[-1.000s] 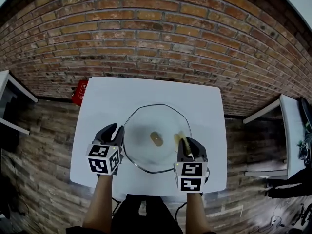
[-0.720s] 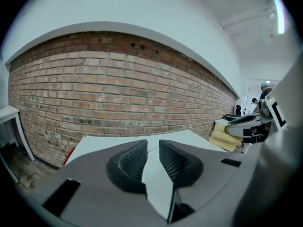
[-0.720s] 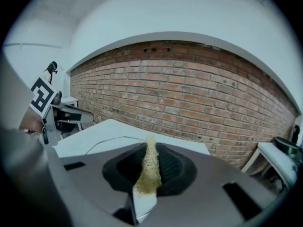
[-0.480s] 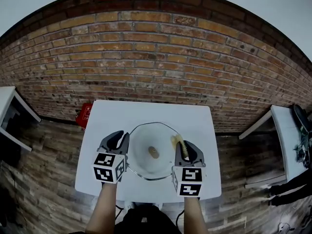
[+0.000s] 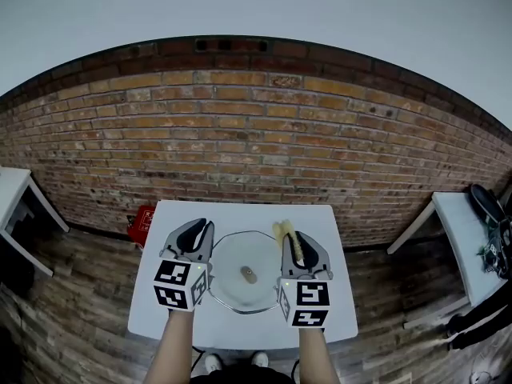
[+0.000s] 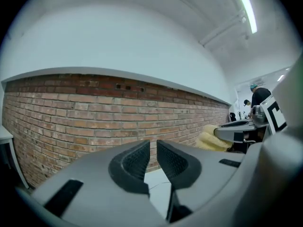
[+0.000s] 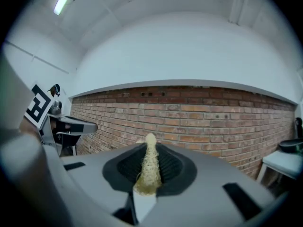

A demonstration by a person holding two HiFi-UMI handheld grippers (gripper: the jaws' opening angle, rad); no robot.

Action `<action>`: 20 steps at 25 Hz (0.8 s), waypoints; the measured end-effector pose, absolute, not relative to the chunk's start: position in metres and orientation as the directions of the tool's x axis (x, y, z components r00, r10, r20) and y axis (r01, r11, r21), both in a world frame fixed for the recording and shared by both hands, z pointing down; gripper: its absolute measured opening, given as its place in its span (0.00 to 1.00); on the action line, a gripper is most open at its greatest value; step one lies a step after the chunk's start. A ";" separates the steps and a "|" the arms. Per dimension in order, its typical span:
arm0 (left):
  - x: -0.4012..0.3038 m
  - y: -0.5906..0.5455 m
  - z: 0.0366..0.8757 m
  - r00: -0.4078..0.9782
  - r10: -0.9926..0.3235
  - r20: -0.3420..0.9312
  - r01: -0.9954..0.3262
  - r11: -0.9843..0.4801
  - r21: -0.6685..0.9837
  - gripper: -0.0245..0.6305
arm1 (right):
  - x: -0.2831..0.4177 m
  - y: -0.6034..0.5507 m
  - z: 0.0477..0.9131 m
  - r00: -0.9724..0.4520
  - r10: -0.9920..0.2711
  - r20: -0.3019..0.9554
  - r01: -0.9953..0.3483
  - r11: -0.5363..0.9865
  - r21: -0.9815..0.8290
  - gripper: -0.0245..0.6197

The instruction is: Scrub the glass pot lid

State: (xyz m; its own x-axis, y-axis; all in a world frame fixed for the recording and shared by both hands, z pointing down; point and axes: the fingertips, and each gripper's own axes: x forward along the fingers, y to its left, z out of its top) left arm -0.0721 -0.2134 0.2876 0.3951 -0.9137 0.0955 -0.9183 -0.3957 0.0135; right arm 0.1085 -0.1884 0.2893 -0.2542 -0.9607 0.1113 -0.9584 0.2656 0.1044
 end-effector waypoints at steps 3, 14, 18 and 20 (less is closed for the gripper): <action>-0.073 -0.209 0.259 0.393 -0.919 0.038 -0.919 -0.394 0.005 0.11 | 0.104 -0.187 0.270 -0.267 -0.961 0.068 -0.955 0.274 0.117 0.13; -0.078 -0.195 0.217 0.370 -0.929 -0.029 -0.928 -0.368 -0.054 0.07 | 0.081 -0.182 0.229 -0.313 -0.949 -0.042 -0.942 0.304 0.141 0.13; -0.078 -0.198 0.218 0.373 -0.928 -0.019 -0.927 -0.371 -0.053 0.06 | 0.075 -0.183 0.225 -0.322 -0.945 -0.057 -0.939 0.311 0.150 0.13; -0.077 -0.200 0.219 0.380 -0.925 -0.016 -0.924 -0.378 -0.051 0.05 | 0.072 -0.185 0.222 -0.326 -0.943 -0.062 -0.937 0.314 0.153 0.13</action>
